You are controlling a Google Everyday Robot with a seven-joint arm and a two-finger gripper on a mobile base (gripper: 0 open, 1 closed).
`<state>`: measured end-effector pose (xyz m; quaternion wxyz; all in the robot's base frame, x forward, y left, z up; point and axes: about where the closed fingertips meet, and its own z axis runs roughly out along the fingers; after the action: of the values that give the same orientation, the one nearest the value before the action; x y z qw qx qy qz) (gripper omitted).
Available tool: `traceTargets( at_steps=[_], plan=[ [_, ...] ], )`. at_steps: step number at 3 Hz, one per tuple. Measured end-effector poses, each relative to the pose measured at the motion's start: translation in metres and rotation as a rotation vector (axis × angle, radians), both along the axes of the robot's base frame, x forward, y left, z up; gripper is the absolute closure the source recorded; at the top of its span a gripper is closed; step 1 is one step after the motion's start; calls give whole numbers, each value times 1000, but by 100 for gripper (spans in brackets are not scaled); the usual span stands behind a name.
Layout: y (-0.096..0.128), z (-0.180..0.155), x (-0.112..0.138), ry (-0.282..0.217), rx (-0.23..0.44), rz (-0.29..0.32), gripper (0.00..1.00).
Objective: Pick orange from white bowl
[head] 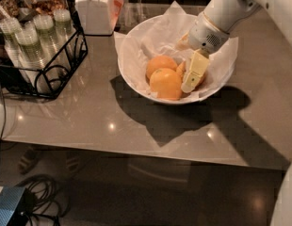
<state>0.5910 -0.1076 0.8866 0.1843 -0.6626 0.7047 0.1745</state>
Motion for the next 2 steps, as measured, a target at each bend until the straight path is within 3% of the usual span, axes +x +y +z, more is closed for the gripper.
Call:
traceTargets(
  at_steps=[1, 2],
  plan=[
    [4, -21, 7, 48, 9, 12, 1],
    [-9, -30, 10, 80, -32, 2, 3]
  ],
)
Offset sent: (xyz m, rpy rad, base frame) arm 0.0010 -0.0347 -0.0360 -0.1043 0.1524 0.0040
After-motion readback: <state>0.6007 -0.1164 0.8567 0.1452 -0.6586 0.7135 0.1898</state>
